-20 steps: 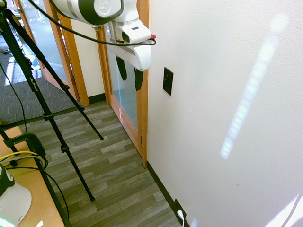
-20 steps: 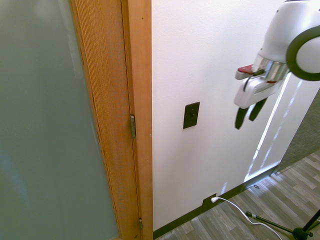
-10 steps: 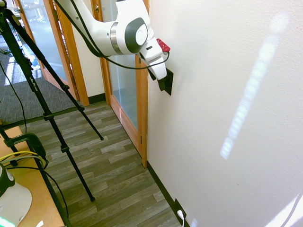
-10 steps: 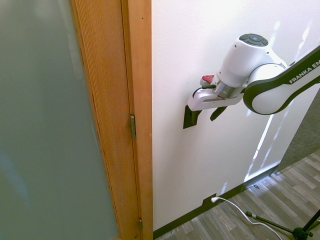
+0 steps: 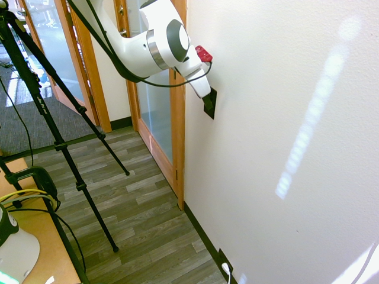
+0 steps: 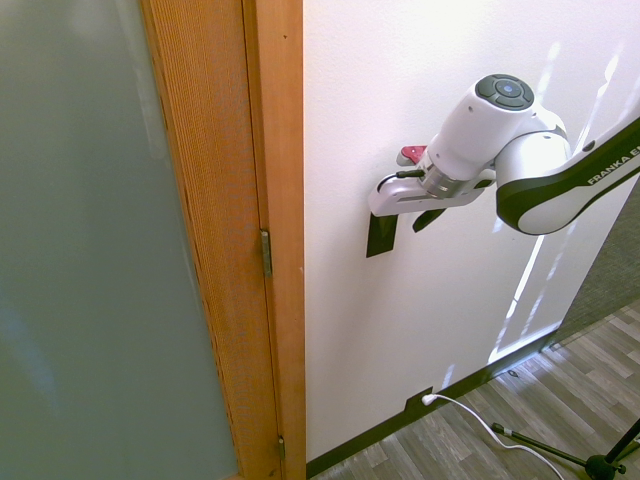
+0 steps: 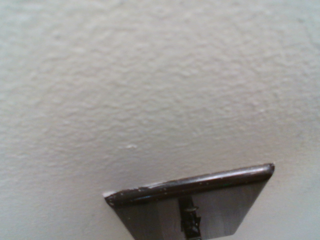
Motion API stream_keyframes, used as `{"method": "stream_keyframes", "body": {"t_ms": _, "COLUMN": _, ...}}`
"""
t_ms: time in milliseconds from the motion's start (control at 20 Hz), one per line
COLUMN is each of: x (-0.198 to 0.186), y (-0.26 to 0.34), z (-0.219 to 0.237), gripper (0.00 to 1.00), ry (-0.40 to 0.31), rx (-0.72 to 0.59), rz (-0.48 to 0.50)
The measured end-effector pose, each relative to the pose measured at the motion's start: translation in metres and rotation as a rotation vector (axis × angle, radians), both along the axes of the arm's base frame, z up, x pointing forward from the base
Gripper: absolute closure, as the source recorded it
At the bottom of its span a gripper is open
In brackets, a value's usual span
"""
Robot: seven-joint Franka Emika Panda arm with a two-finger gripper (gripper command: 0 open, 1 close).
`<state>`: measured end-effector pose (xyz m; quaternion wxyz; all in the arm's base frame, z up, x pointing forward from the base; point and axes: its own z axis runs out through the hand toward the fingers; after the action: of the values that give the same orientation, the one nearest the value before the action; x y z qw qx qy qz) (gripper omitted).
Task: Turn off the light
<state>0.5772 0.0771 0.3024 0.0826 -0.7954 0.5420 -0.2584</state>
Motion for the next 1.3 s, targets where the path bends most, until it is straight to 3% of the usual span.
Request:
{"method": "stream_keyframes", "body": {"t_ms": 250, "x": 0.005, "y": 0.011, "z": 0.008, "gripper": 1.0, "ry": -0.029, "rx": -0.002, "rz": 0.007}}
{"method": "stream_keyframes", "body": {"t_ms": 1000, "x": 0.017, "y": 0.009, "z": -0.005, "gripper": 1.0, "ry": -0.03, "rx": 0.006, "rz": 0.0}}
{"method": "stream_keyframes", "body": {"t_ms": 1300, "x": 0.022, "y": 0.012, "z": -0.029, "gripper": 1.0, "ry": 0.003, "rx": -0.002, "rz": -0.002}}
